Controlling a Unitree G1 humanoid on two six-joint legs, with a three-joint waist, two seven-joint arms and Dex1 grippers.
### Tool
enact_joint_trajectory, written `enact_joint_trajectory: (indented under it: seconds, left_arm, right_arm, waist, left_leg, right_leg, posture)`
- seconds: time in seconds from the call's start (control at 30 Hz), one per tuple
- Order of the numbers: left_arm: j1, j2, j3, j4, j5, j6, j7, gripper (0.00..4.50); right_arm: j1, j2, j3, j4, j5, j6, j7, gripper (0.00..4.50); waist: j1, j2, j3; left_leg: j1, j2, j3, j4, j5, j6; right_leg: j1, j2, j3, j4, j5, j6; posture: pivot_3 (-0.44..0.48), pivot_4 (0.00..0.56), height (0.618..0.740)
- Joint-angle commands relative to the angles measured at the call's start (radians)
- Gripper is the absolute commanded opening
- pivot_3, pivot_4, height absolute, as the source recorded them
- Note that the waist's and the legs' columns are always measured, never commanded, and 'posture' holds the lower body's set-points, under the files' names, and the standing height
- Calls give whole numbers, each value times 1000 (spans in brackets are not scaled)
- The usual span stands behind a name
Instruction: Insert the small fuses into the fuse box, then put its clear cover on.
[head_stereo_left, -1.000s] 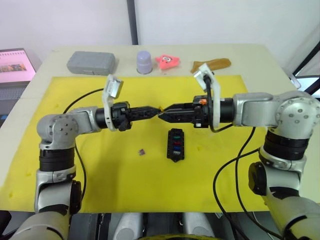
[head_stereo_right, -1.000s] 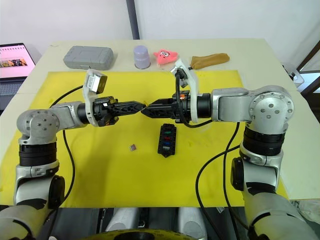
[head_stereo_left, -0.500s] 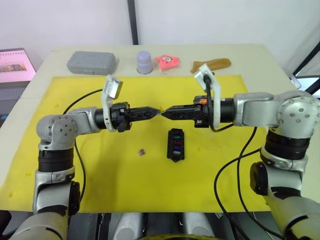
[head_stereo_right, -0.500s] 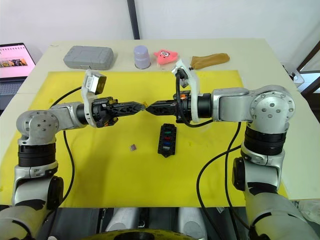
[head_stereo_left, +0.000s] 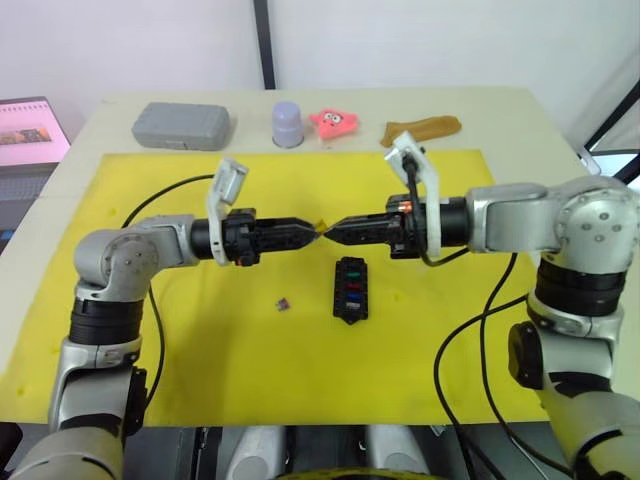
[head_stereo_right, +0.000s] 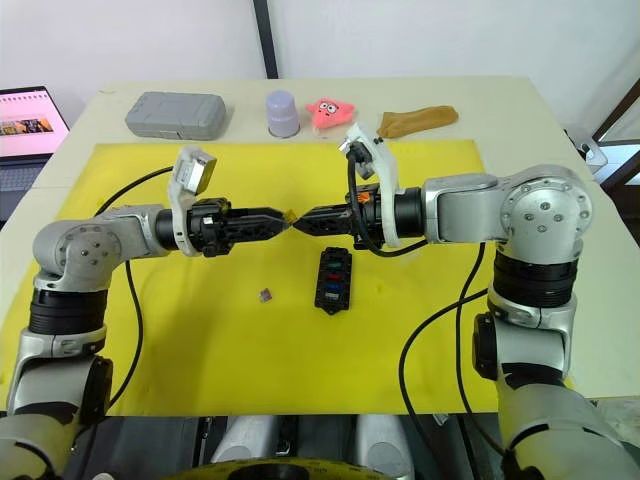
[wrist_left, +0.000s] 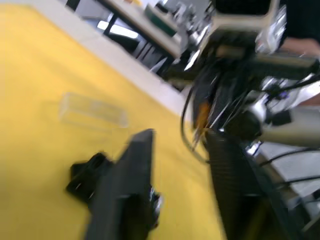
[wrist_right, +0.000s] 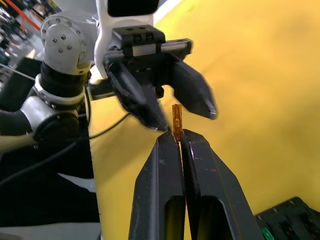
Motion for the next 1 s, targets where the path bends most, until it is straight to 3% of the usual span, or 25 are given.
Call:
enact_joint_trajectory:
  seconds: [0.03,0.07,0.17,0.23,0.3,0.57,1.0]
  left_arm:
    - [-5,64,-36,-36,49,-68,-78,4116]
    - [-3,87,-59,-37,76,-95,-104,4473]
    - [14,182,-206,-20,273,-303,-215,4473]
    - [7,187,-269,18,361,-412,-244,4473]
    - [-6,164,-303,56,414,-479,-254,4473]
    - [-39,43,-383,155,570,-659,-245,4473]
    - [-65,-46,-382,213,650,-722,-217,4473]
  right_arm:
    - [-41,-73,47,-62,-56,-25,73,0]
    - [-49,-106,77,-77,-83,-32,100,0]
    - [-81,-323,334,-204,-326,-189,278,0]
    - [-127,-448,518,-242,-503,-322,427,0]
    - [-154,-499,618,-227,-637,-447,538,0]
    - [-217,-451,777,-103,-889,-571,763,0]
    - [-216,-348,794,-124,-991,-500,852,0]
  waist:
    - [0,0,0]
    - [0,0,0]
    - [3,3,2]
    - [3,3,2]
    - [1,1,4]
    - [1,0,5]
    - [6,0,5]
  left_leg:
    - [0,0,0,0,0,0]
    - [0,0,0,0,0,0]
    - [0,0,1,-1,0,0]
    - [0,-1,2,-2,0,0]
    - [0,-1,3,-1,-1,2]
    - [-5,0,2,0,-1,1]
    - [-11,0,1,3,0,0]
  right_leg:
    - [0,0,0,0,0,0]
    - [0,0,0,-1,0,0]
    - [0,0,-1,-1,0,0]
    - [0,1,-1,-3,0,0]
    - [0,1,-1,-3,0,0]
    - [-5,1,-1,-1,0,0]
    - [-9,0,-2,0,0,0]
  posture:
    - [0,150,740]
    - [0,150,740]
    - [0,150,740]
    - [0,150,740]
    - [0,150,740]
    - [0,150,740]
    - [0,150,740]
